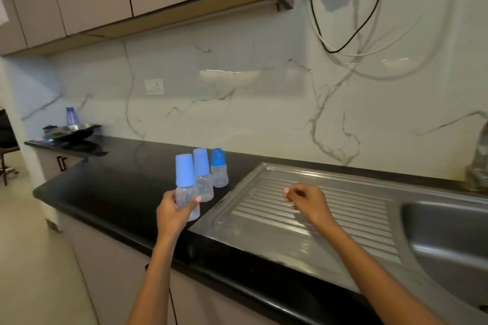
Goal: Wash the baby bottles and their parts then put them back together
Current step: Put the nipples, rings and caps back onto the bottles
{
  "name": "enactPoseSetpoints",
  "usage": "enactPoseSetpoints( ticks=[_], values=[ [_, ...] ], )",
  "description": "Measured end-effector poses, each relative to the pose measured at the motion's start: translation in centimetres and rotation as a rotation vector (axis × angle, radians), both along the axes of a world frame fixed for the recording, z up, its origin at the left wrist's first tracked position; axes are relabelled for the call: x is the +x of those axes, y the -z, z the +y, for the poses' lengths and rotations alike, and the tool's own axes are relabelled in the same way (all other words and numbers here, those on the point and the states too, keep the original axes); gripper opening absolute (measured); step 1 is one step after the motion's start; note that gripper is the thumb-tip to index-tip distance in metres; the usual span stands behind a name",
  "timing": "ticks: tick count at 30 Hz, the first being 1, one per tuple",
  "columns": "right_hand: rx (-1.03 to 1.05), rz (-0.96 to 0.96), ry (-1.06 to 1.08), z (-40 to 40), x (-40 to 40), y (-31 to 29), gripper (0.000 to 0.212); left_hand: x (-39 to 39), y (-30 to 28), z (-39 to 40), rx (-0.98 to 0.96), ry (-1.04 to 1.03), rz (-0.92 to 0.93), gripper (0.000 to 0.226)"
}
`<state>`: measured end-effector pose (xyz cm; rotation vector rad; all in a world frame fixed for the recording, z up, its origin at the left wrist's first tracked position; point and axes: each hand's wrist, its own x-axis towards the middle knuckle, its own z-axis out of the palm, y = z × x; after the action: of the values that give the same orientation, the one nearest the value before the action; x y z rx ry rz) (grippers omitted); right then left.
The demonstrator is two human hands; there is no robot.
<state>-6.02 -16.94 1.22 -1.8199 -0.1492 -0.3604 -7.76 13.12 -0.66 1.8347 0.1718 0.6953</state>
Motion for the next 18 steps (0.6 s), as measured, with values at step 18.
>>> enactPoseSetpoints(
  ticks=[18],
  values=[
    [0.057,0.009,-0.032,0.9,0.5,0.8,0.010,3.8,1.9,3.0,0.081,-0.091,0.113,0.068]
  ],
)
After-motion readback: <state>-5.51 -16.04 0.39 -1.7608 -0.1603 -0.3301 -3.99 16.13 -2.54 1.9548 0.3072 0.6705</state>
